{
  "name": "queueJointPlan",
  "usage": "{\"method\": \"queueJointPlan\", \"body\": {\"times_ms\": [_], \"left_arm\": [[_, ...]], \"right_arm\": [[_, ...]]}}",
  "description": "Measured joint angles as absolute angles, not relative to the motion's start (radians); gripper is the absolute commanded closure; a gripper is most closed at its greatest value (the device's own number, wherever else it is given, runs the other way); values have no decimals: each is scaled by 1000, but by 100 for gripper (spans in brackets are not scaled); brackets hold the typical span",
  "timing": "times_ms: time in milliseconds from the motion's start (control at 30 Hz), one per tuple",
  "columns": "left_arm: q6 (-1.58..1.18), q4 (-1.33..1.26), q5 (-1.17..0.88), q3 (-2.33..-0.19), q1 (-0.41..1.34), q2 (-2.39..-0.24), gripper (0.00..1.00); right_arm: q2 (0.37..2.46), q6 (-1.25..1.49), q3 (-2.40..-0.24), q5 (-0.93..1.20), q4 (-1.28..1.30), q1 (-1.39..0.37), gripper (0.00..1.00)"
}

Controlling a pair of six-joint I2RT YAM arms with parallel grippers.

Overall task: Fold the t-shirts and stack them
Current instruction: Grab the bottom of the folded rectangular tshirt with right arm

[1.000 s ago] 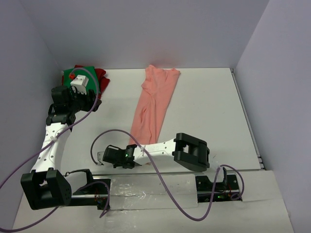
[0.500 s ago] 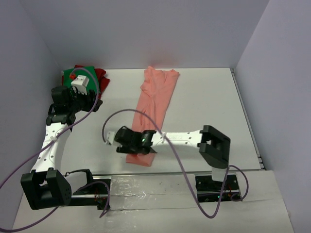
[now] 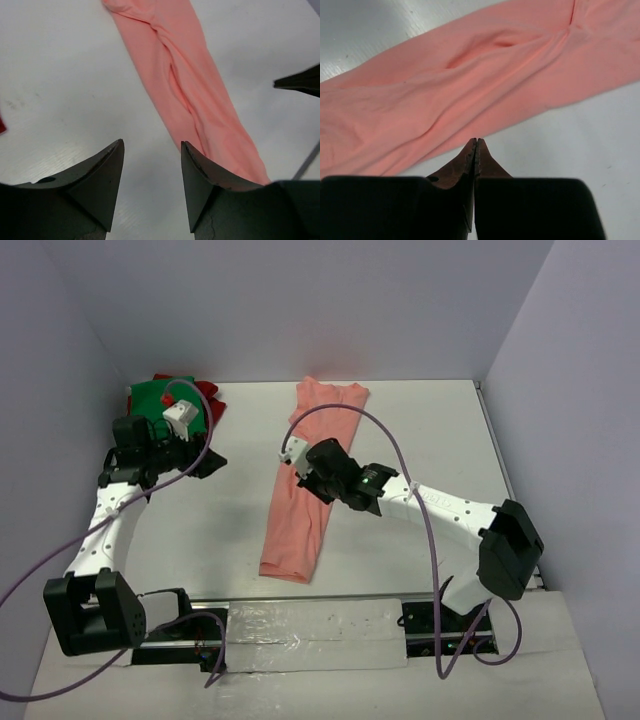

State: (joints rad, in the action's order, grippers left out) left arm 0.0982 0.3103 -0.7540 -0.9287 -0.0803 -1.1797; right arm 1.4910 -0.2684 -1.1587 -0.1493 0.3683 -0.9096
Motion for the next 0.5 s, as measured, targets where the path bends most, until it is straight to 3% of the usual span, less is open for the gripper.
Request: {"method": "queueJointPlan", "body": {"times_ms": [100,167,233,300,367,500], "left_arm": [[157,404,-847,-989,-64,-1258,63],[234,503,-904,-1050,-38,-1333,67],[361,630,-942,-1106,6,-1413,61],[483,755,-963,-1133,65,-1476,58],[607,886,-970,-1132,134,-1525,55],[723,1015,-956,-1077,237,-1519,51]], "right_arm": [[1515,-246,-1159,-117,393,-852,100],[1517,-239,-1159,-108,413,-805,100],[1514,-235,-1159,-109,418,-762,90],[1505,-228,-1159,-103,430,-728,63],[1483,-228,-1156,-86,447,-696,45],[1403,-233,-1146,-67,459,-650,40]]}}
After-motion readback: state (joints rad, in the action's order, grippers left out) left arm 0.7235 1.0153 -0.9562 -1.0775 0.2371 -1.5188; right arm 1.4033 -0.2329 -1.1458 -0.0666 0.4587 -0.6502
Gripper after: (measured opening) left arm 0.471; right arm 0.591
